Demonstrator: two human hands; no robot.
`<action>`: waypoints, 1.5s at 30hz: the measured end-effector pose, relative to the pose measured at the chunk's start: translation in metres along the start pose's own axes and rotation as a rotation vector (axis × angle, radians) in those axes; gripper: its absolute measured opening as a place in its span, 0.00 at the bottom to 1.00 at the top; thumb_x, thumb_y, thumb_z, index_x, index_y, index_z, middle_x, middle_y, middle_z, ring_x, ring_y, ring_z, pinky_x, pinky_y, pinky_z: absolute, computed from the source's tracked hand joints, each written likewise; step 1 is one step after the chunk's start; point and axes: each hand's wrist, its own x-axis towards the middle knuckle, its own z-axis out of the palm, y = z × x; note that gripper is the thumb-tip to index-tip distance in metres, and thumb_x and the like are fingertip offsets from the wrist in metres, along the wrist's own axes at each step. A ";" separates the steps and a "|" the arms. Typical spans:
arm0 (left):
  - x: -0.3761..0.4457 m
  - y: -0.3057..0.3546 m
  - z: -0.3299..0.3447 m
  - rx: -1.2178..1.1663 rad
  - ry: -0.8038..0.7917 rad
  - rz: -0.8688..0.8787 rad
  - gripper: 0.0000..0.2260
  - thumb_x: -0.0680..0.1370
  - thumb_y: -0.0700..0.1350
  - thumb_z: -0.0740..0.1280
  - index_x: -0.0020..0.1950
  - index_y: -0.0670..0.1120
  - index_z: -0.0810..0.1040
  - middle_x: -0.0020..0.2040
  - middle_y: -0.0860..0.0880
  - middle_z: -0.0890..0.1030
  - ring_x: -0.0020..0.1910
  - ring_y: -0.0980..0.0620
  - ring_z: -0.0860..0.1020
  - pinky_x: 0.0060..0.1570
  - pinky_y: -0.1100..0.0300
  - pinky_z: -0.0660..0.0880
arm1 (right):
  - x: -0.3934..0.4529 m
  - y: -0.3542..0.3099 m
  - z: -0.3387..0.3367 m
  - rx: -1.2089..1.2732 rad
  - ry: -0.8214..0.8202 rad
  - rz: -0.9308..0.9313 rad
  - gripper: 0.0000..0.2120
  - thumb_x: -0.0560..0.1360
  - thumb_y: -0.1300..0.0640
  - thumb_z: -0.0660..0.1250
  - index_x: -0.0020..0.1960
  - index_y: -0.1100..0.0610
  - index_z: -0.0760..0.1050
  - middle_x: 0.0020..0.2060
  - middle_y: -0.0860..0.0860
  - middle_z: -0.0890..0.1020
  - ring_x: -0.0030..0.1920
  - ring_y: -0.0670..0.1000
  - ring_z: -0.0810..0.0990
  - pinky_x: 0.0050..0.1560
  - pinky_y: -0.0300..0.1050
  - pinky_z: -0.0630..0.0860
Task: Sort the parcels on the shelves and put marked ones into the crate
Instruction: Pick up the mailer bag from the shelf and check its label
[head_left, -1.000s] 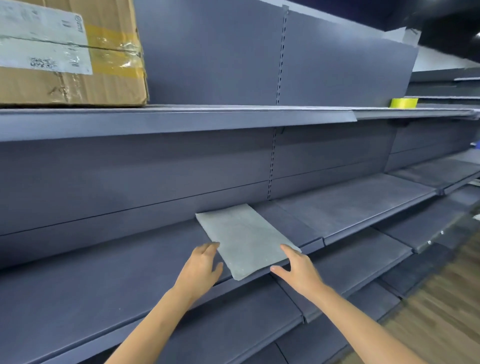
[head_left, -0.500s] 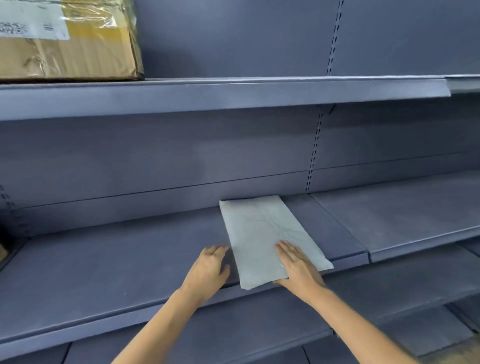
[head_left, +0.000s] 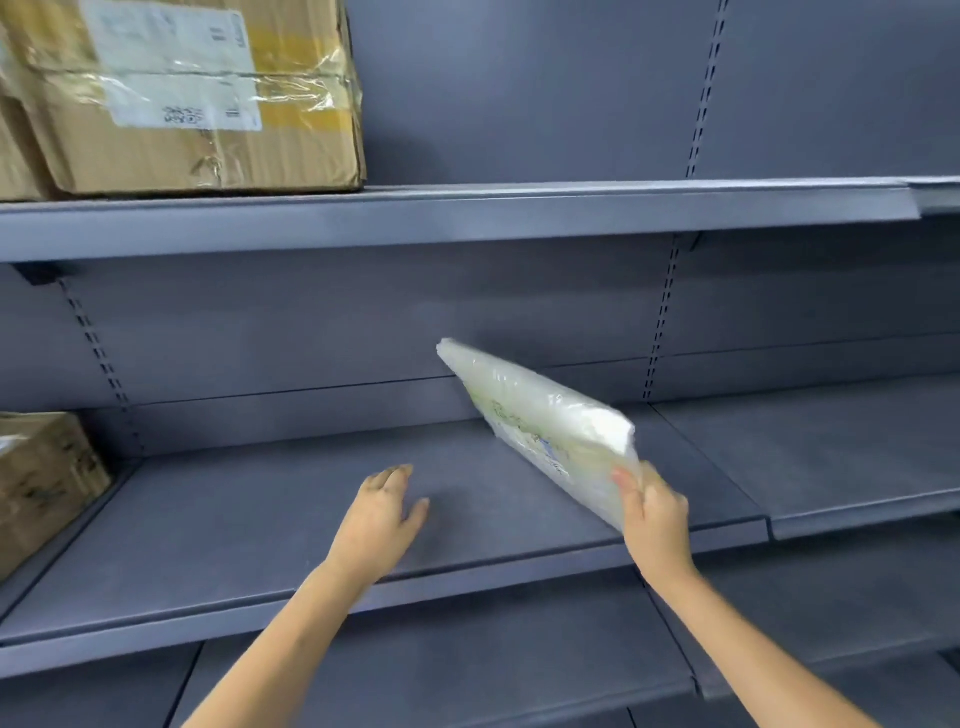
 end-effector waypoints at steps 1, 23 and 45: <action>-0.004 -0.006 -0.011 -0.011 0.022 -0.022 0.23 0.79 0.48 0.60 0.72 0.40 0.62 0.72 0.44 0.67 0.72 0.46 0.61 0.67 0.60 0.58 | 0.001 -0.006 -0.002 0.136 -0.003 0.107 0.11 0.77 0.56 0.62 0.42 0.63 0.74 0.32 0.53 0.78 0.34 0.54 0.74 0.36 0.46 0.67; -0.151 -0.180 -0.180 -0.893 -0.065 -0.332 0.24 0.63 0.49 0.76 0.54 0.43 0.75 0.48 0.44 0.84 0.45 0.42 0.83 0.47 0.43 0.79 | -0.135 -0.150 0.085 0.825 -0.403 0.602 0.11 0.77 0.54 0.61 0.48 0.60 0.78 0.38 0.51 0.85 0.39 0.49 0.84 0.34 0.40 0.78; -0.254 -0.212 -0.183 -1.031 0.170 -0.419 0.30 0.56 0.49 0.81 0.52 0.38 0.75 0.46 0.38 0.83 0.43 0.37 0.83 0.42 0.44 0.80 | -0.187 -0.163 0.100 0.669 -0.532 0.567 0.04 0.73 0.58 0.68 0.45 0.59 0.79 0.46 0.58 0.84 0.44 0.55 0.83 0.49 0.54 0.78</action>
